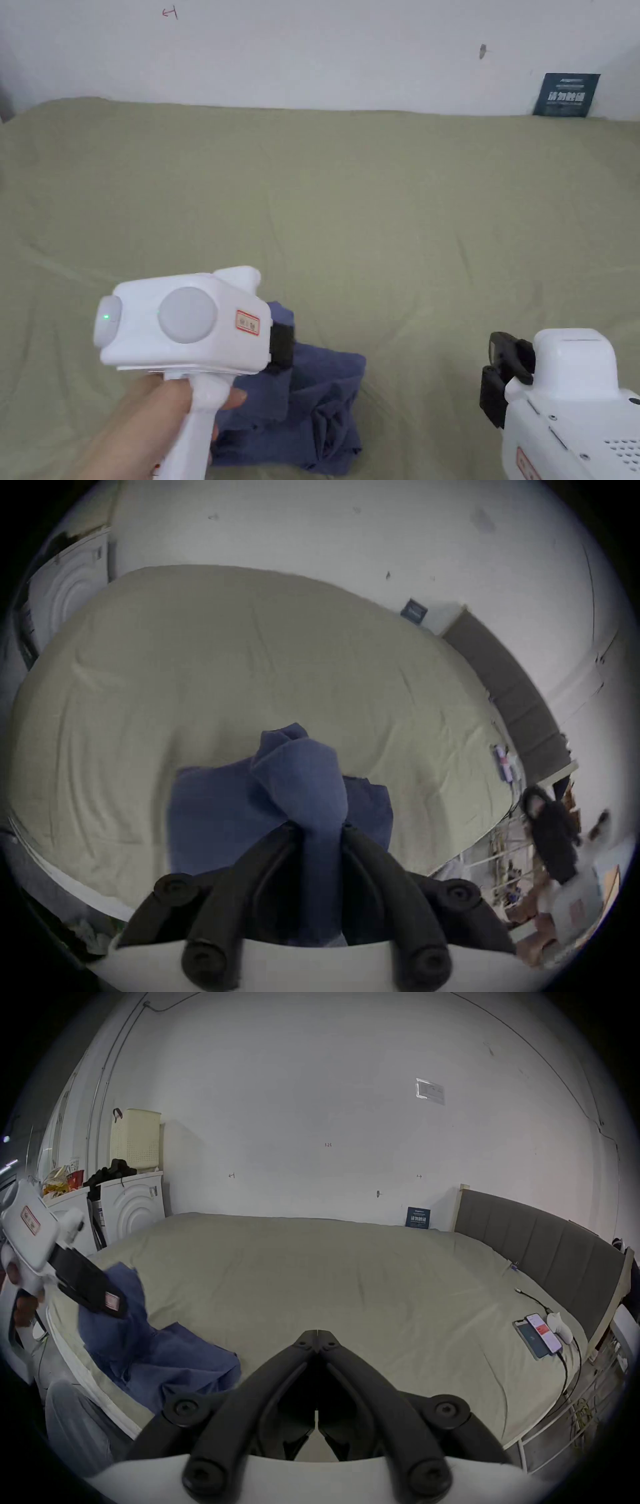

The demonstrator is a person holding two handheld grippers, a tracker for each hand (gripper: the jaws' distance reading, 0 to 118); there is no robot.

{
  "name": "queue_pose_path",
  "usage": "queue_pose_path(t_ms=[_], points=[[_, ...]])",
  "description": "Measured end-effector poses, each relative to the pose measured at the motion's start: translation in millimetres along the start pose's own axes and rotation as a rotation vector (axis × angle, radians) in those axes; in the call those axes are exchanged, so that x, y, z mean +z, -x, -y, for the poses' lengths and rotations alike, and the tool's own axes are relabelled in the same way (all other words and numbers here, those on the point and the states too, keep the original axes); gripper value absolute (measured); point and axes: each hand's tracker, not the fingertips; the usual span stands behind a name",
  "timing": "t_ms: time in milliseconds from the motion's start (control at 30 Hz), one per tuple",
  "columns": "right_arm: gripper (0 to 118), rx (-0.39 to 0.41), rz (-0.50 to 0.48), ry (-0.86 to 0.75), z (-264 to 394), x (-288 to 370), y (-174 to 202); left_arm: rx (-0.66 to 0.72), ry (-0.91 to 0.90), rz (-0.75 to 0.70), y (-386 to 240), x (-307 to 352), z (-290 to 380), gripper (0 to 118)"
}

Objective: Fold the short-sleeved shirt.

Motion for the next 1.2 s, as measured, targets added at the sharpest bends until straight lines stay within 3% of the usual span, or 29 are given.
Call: queue_pose_path(t_ms=[67, 100, 133, 167, 200, 233, 333, 400, 467, 500, 567, 900, 1033, 1200], points=[[0, -0.005, 0.009, 0.007, 2, -1, -3, -0.004, 0.014, 0.000, -11, -22, 1, 15], [0, -0.008, 0.012, 0.009, 3, -1, -5, -0.005, 0.018, 0.011, -15, -31, 1, 28], [0, -0.012, 0.017, 0.010, 3, -2, -7, -0.007, 0.025, 0.037, -16, -37, 2, 60], [0, -0.014, 0.019, 0.012, 4, -4, -8, 0.005, 0.022, 0.095, -14, -42, 2, 107], [0, -0.016, 0.022, 0.013, 5, -6, -10, 0.019, 0.040, 0.125, -14, -46, 2, 118], [0, -0.016, 0.027, 0.016, 5, -7, -10, 0.044, 0.037, 0.136, -15, -43, 4, 118], [0, -0.023, 0.031, 0.020, 5, -9, -12, 0.045, 0.007, 0.157, -3, -28, 1, 108], [0, -0.023, 0.030, 0.020, 5, -10, -11, 0.070, -0.046, 0.245, 8, -9, 1, 86], [0, -0.019, 0.030, 0.020, 5, -10, -9, 0.106, -0.094, 0.319, 25, 7, 1, 80], [0, -0.021, 0.027, 0.022, 5, -10, -8, 0.120, -0.108, 0.363, 31, 16, 1, 66], [0, -0.025, 0.024, 0.020, 4, -11, -7, 0.182, -0.115, 0.433, 48, 20, 5, 1], [0, -0.018, 0.028, 0.034, 6, -12, -5, 0.206, 0.098, 0.671, 52, -60, 41, 1], [0, -0.016, 0.033, 0.049, 11, -11, -9, 0.164, 0.132, 0.565, 47, -92, 56, 0], [0, -0.013, 0.026, 0.073, 16, -12, -9, 0.168, 0.105, 0.565, 46, -84, 52, 0]])
